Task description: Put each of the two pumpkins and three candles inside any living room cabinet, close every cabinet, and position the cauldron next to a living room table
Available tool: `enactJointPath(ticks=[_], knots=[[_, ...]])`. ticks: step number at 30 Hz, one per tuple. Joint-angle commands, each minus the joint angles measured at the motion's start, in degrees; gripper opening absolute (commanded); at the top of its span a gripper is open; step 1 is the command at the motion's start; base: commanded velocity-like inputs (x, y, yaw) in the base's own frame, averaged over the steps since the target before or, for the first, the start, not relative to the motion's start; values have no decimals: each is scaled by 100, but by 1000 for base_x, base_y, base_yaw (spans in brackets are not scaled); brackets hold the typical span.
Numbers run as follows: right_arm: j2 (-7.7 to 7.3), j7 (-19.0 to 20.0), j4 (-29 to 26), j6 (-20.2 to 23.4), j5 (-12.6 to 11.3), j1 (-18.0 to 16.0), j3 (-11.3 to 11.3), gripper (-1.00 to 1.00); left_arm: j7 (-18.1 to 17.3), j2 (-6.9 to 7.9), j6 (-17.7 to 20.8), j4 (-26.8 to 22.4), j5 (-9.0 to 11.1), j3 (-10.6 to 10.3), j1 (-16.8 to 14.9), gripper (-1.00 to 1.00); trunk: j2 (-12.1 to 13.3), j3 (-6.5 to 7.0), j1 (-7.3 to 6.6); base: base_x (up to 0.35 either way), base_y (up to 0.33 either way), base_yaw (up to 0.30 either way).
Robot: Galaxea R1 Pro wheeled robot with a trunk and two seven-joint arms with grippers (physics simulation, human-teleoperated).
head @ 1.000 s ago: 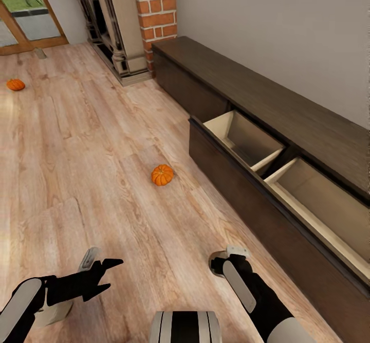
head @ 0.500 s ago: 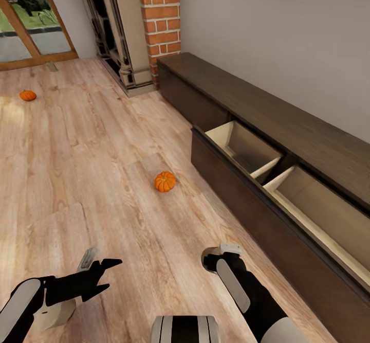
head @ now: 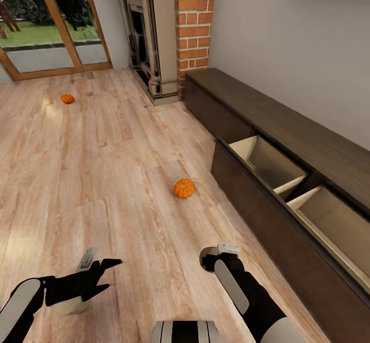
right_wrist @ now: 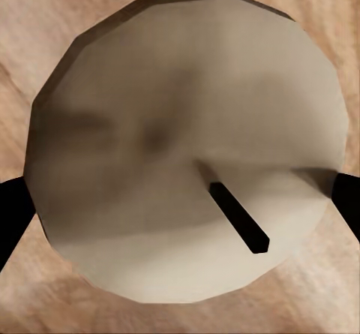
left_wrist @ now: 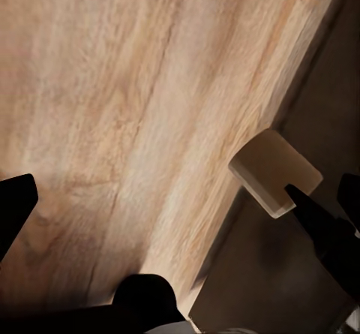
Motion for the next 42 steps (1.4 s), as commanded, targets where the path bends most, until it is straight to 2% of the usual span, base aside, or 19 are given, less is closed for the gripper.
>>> enactJointPath(ticks=[1, 14, 15, 16, 19, 25, 35, 42], knots=[[0, -2, 1, 2, -1, 0, 2, -100, 0, 0, 0, 3, -7, 0, 0, 100, 2, 22, -2, 0, 0, 291], [17, -7, -11, 13, 3, 3, 11, -100, 0, 17, 2, 1, -19, 9, 0, 100, 19, 267, -36, 0, 0, 264], [17, -10, -14, 12, 6, 6, 57, -100, 0, 17, 1, 1, -20, 9, 0, 100, 20, 287, -38, 0, 0, 80], [17, -26, -37, 8, 7, 1, 308, -100, 0, 18, 1, 0, -21, 9, 0, 100, 22, 309, -41, 0, 0, 17], [18, -26, -48, 3, 8, 1, 405, -100, 0, 24, 0, 2, -21, 9, 0, 100, 26, 375, -49, 0, 0, 6], [18, -25, -54, 1, 8, 0, 434, -100, 0, 26, 0, 1, -21, 9, 0, 100, 34, 501, -64, 0, 0, 31], [55, -33, -193, 129, 0, 0, 437, -100, 0, 26, 0, 1, -26, 9, 0, 100, 47, 655, -90, 0, 0, 169], [259, -49, -217, 437, 12, 0, 444, -100, 38, 30, -8, 8, -54, 23, -2, 100, 56, 756, -108, 0, 0, 178]])
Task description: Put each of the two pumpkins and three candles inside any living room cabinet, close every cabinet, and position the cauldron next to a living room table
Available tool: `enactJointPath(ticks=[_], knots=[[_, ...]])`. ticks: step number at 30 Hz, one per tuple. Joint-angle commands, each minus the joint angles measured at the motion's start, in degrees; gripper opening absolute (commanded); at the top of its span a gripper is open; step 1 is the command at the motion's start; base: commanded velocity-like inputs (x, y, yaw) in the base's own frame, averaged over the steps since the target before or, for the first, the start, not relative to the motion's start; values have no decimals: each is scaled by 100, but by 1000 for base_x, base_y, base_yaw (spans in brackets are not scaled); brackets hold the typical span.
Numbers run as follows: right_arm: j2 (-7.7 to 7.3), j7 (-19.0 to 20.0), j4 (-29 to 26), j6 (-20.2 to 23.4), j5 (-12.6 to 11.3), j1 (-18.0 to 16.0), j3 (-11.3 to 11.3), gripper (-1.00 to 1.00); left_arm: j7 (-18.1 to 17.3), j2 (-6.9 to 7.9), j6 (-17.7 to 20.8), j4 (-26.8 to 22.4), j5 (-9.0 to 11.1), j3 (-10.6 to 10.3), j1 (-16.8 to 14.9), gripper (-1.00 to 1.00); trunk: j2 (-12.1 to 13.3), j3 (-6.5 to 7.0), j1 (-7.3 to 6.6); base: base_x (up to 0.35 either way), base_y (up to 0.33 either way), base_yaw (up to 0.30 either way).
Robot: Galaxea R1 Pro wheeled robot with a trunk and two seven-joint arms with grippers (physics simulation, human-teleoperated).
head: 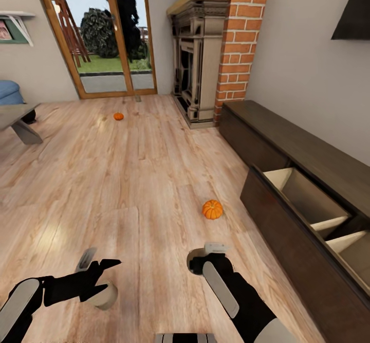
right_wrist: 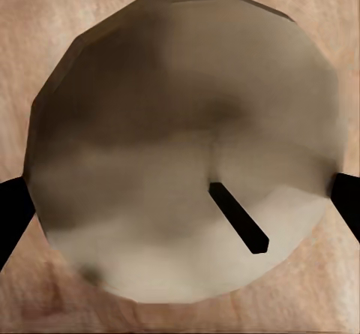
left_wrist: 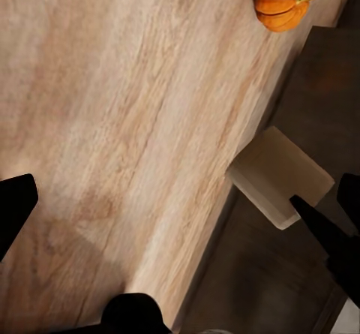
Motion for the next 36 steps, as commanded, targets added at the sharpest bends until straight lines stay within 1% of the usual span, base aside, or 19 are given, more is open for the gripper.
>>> enactJointPath(ticks=[1, 6, 8, 9, 10, 12, 14, 15, 18, 20, 22, 23, 24, 27, 28, 29, 30, 32, 36], knots=[[21, -1, -3, 53, 27, 0, 0, -100, 6, 9, 0, 0, -5, 2, -2, 100, 2, 14, -2, 0, 0, 164], [50, -3, -311, 313, 21, 0, -16, -100, 41, 217, -29, 168, -20, 1, -13, 100, 8, 82, -15, 0, 0, 139], [49, -2, -582, 500, 16, 0, -33, -100, 173, 278, -35, 410, -107, 3, -15, 100, 11, 109, -20, 0, 0, 121], [49, -2, -736, 588, 14, 1, -39, -100, 338, 295, -40, 497, -226, 3, -15, 100, 47, 118, -40, 0, 0, 115], [49, -2, -777, 609, 14, 3, -39, -100, 393, 299, -41, 516, -265, 3, -15, 100, 87, 128, -62, 0, 0, 113], [49, -2, -908, 664, -9, 6, -41, -100, 684, 303, -48, 565, -414, 4, -15, 100, 167, 146, -106, 0, 0, 110], [52, -2, -959, 683, -33, 8, -42, -100, 936, 304, -59, 581, -473, 4, -16, 100, 248, 164, -150, 0, 0, 109], [54, -2, -969, 686, -38, 8, -42, -100, 985, 304, -63, 583, -479, 4, -16, 100, 288, 173, -172, 0, 0, 108], [57, -2, -982, 690, -52, 8, -28, -100, 1314, 303, -191, 588, -548, 4, -16, 100, 408, 201, -238, 0, 0, 108], [81, -2, -985, 691, -55, 8, -16, -100, 1422, 290, -309, 590, -689, 4, -18, 100, 488, 219, -282, 0, 0, 108], [111, 1, -986, 689, -55, 8, -6, -100, 1468, 278, -483, 592, -906, -3, -19, 100, 568, 237, -326, 0, 0, 107], [125, 4, -986, 684, -50, 13, -3, -100, 1484, 268, -610, 594, -1089, -13, -19, 100, 609, 247, -348, 0, 0, 92], [131, 5, -986, 674, -46, 20, 2, -100, 1490, 254, -677, 595, -1206, -25, -18, 100, 649, 258, -370, 0, 0, 63], [145, 6, -992, 638, -30, 45, 14, -100, 1498, 139, -952, 600, -1606, -42, -18, 100, 769, 303, -436, 0, 0, 27], [160, 6, -985, 624, -10, 58, 18, -100, 1480, -49, -1268, 627, -2194, -51, -23, 100, 769, 303, -436, 0, 0, 3], [164, 6, -986, 623, -5, 59, 18, -100, 1463, -99, -1329, 635, -2348, -50, -24, 100, 769, 302, -436, 0, 0, 2], [167, 8, -986, 622, -5, 60, 19, -100, 1447, -137, -1373, 621, -2468, -50, -24, 100, 769, 302, -436, 0, 0, 1], [171, 13, -986, 621, -5, 61, 21, -100, 1410, -181, -1431, 611, -2617, -54, -24, 100, 769, 302, -436, 0, 0, 0], [172, 15, -986, 614, -5, 61, 19, -100, 1357, -177, -1448, 642, -2666, -51, -24, 100, 769, 303, -436, 82, 81, 0]])
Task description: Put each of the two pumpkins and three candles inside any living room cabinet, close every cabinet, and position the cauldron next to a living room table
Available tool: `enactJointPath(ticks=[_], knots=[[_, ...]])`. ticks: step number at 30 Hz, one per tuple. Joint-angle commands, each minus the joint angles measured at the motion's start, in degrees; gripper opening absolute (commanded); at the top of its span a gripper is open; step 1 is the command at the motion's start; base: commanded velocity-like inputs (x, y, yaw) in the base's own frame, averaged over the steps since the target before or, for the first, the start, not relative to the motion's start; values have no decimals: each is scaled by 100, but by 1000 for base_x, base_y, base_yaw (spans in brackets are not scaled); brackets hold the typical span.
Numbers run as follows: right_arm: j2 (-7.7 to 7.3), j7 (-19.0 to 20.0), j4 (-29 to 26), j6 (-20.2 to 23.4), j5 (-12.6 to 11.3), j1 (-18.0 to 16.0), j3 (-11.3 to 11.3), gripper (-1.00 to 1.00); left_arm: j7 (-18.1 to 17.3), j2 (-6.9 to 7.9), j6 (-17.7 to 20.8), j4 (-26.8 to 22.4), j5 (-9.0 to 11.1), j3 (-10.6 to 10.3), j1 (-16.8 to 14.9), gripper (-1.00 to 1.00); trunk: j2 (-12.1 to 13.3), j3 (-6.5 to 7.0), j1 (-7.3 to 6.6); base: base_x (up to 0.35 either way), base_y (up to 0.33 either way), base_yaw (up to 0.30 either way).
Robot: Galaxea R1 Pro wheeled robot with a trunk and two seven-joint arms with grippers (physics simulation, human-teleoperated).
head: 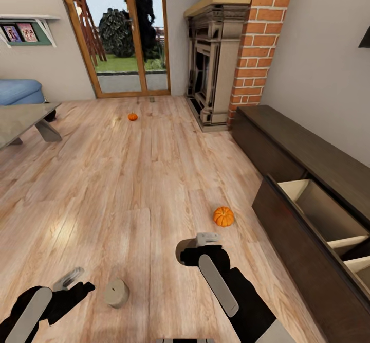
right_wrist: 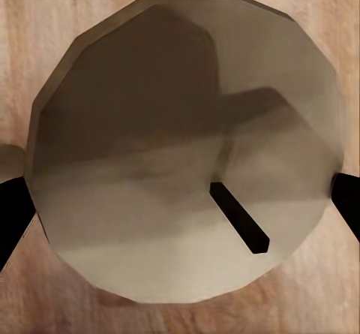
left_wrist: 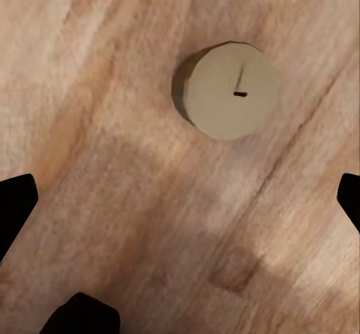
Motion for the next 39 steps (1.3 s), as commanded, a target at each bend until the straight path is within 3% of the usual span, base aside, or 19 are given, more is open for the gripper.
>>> enactJointPath(ticks=[1, 9, 19, 22, 25, 32, 39], knots=[[0, 0, 0, -3, -2, 3, 5, -100, -65, 8, -1, 3, -7, 4, 0, 100, 0, 1, 0, 160, 191, 0], [0, -11, 0, -4, -1, 0, 171, -100, -660, 43, -2, 29, -35, 3, 0, 100, 0, 16, 0, 210, 231, 0], [4, -14, -4, -4, 7, 3, 183, -100, -672, 37, -4, 32, -58, 2, 0, 100, 0, 23, 0, 143, 33, 5], [27, -16, -66, -10, 15, 20, 376, -100, -674, 34, -4, 32, -81, -3, 0, 100, 0, 44, 0, 5, 1, 76], [34, -37, -231, -12, 19, 29, 638, -100, -673, 34, -3, 32, -88, -6, 0, 100, -120, 8, 66, 1, 0, 105], [23, -111, -650, -7, 16, 94, 738, -100, -665, 26, -6, 36, -94, -7, 0, 100, -401, -111, 220, 0, 0, 18], [23, -268, -995, 46, 13, 174, 947, -100, -668, -7, -79, 238, -441, -15, 0, 100, -682, -236, 373, 0, 0, 0]])
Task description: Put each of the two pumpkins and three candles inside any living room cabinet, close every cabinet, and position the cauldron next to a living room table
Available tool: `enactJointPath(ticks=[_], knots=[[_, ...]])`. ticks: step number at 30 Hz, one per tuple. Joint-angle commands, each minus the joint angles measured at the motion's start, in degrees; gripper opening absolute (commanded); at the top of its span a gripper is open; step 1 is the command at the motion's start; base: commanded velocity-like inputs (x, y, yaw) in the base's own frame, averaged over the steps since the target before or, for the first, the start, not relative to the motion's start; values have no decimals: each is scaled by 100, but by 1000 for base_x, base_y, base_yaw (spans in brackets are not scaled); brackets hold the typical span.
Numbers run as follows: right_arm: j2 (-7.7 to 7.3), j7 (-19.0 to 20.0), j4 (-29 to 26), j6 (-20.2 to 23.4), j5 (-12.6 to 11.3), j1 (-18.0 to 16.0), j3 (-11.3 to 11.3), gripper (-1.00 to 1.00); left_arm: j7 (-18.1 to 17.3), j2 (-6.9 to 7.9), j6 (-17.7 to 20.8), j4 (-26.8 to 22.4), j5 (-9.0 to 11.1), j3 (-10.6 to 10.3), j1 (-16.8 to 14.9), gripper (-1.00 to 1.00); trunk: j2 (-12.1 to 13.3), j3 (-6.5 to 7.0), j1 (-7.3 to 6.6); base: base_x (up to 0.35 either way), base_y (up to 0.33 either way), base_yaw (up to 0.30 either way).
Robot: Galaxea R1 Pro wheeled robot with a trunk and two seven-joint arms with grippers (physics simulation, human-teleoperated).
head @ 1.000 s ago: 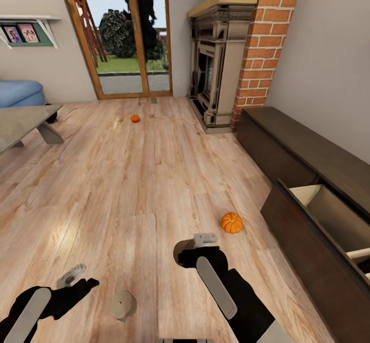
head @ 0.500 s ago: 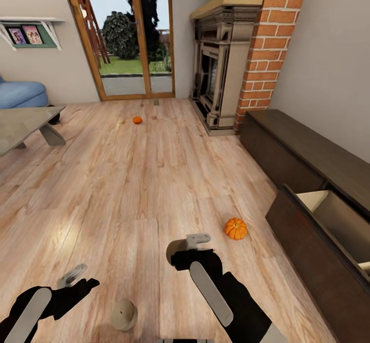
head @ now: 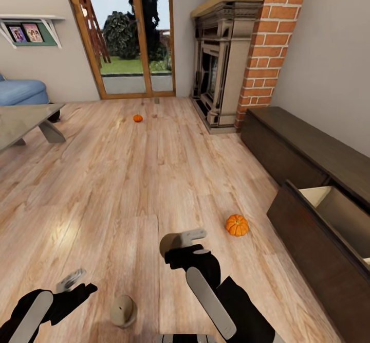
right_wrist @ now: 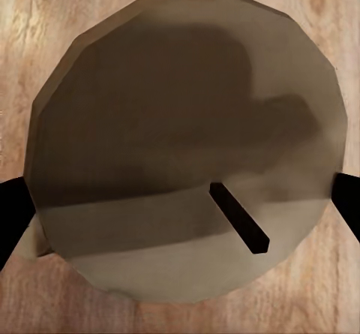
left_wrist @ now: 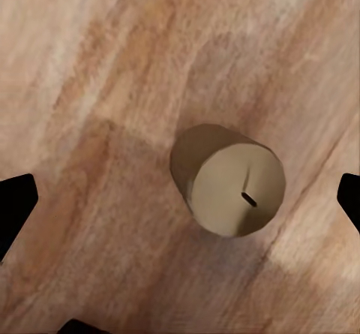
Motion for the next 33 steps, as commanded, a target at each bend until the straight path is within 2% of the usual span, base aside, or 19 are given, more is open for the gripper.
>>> enactJointPath(ticks=[1, 12, 19, 25, 33], knots=[[0, -5, -6, 4, 20, 0, 24, -100, -3, -1, -34, 6, -19, 0, 0, 100, -42, -18, 22, 0, 0, 25], [4, -20, 9, 6, 14, 1, 64, -100, -15, -3, -91, 17, -52, 0, 0, 100, -91, -258, 68, 0, 0, 243], [3, -22, 9, -13, 13, 1, 64, -100, -11, -3, -92, 17, -52, -8, 0, 100, -91, -258, 68, 67, 0, 202], [1, -22, 3, -28, 11, 1, 64, -100, -15, -3, -92, 17, -52, -9, 0, 100, -91, -258, 68, 174, 0, 19], [-4, -22, 9, -29, 9, 1, 57, -100, -16, -3, -92, 17, -52, -9, 0, 100, -91, -252, 68, -46, 26, -87]])
